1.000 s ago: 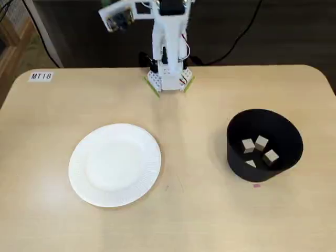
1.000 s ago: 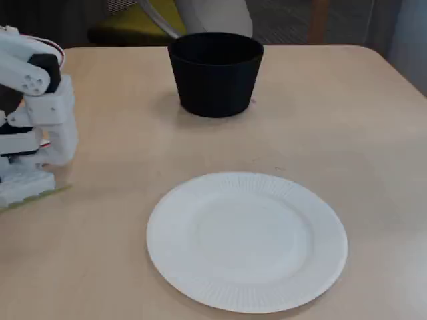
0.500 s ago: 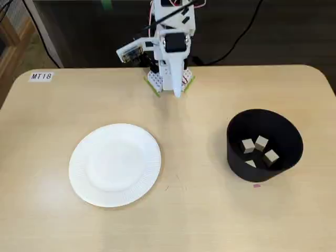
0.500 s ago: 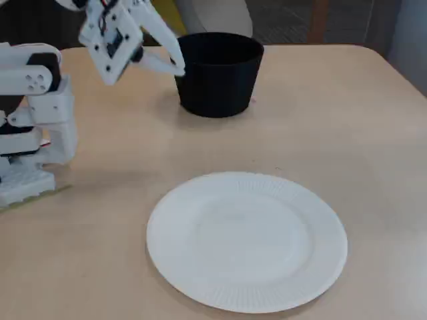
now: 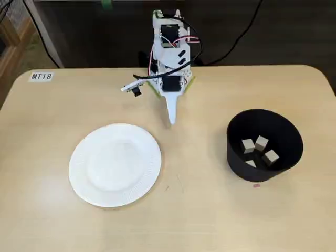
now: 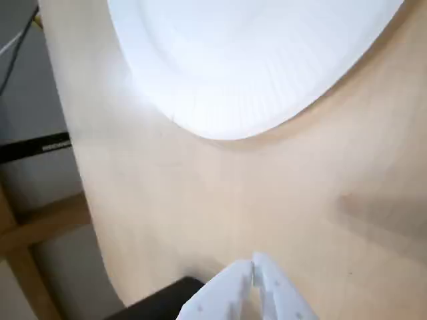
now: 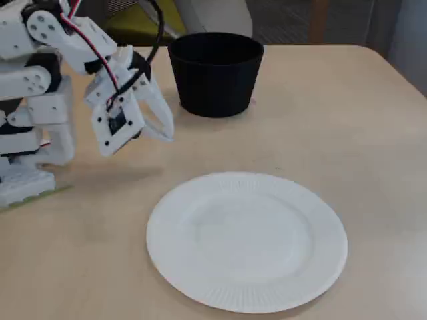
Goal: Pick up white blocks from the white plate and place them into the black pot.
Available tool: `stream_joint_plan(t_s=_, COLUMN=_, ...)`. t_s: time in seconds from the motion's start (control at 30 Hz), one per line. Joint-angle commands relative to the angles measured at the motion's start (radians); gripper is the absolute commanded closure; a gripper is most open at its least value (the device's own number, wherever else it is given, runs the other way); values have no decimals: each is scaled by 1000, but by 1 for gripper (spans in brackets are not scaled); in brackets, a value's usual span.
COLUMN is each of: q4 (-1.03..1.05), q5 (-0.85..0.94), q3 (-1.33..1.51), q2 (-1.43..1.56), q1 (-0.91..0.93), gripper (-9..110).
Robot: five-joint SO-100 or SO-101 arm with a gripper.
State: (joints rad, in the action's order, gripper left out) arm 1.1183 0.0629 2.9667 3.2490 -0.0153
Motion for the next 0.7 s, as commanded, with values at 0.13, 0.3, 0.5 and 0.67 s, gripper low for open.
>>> stream_joint_plan(t_s=0.13, q4=-40, q5=14, q3=11, q2=5, q1=5, gripper=104)
stream_joint_plan(t_s=0.3, q4=-54, q5=20, q3=14, q2=5, q1=-3, gripper=103)
stream_joint_plan(t_s=0.5, q4=-77, q5=20, q3=20, q2=5, q1=-5, gripper=104)
stream_joint_plan(t_s=0.67, q4=-77, q5=20, q3=20, q2=5, q1=-5, gripper=104)
